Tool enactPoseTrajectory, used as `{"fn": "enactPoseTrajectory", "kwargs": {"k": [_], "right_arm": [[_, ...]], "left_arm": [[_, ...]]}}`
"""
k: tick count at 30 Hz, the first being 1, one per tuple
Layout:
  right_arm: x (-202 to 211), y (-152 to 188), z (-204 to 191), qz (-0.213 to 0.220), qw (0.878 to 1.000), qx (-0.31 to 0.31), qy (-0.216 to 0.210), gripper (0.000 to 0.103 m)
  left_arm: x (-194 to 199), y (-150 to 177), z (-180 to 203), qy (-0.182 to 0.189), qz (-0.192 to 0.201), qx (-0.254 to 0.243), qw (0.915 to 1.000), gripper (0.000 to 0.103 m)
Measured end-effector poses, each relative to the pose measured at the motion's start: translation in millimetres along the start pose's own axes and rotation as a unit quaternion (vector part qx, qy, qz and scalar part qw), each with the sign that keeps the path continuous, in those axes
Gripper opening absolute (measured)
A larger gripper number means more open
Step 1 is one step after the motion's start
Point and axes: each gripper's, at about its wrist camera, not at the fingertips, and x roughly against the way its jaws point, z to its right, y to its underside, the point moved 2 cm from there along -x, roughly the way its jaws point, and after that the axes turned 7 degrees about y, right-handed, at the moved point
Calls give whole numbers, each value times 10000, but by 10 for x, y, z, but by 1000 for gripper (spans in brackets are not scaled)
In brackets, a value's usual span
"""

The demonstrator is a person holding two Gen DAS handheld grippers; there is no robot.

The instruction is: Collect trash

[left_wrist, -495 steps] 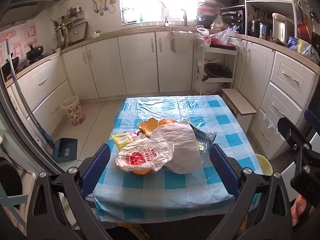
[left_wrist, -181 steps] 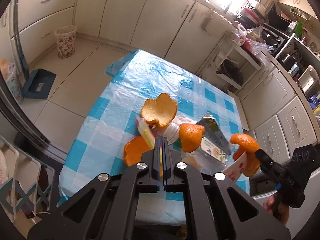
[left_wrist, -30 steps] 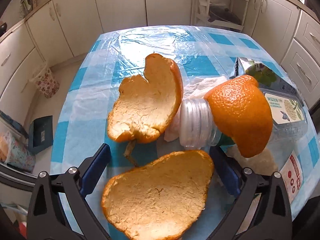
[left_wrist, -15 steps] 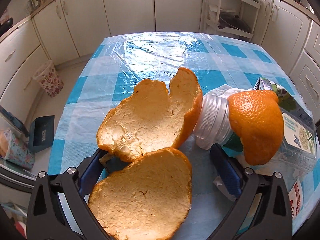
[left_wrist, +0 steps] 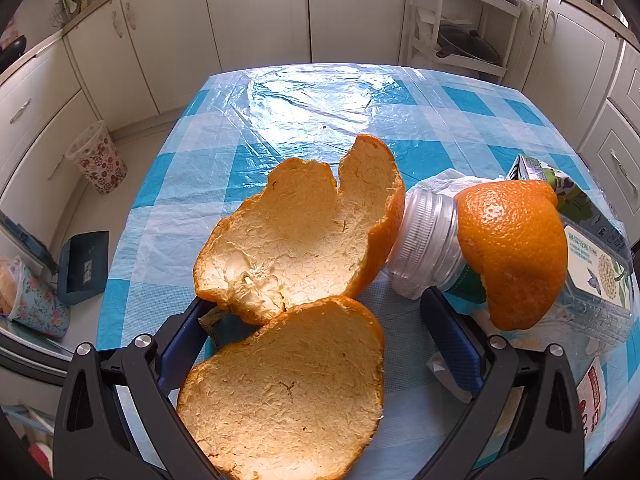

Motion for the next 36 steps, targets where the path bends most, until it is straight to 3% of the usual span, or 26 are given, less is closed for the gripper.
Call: {"fn": "enactPoseTrajectory", "kwargs": {"k": [9,16,36], "right_arm": [[150,80,33,70,9997,-123,208,85],[92,88,-64,-15,9989,132,442,85],[272,63,100,279,9994,-212,39,85]], "left_arm": [[0,0,0,2,0,-1,10000,97],[0,1,0,2,0,-1,10000,97],[1,2,0,3,1,-2,10000,97]]}}
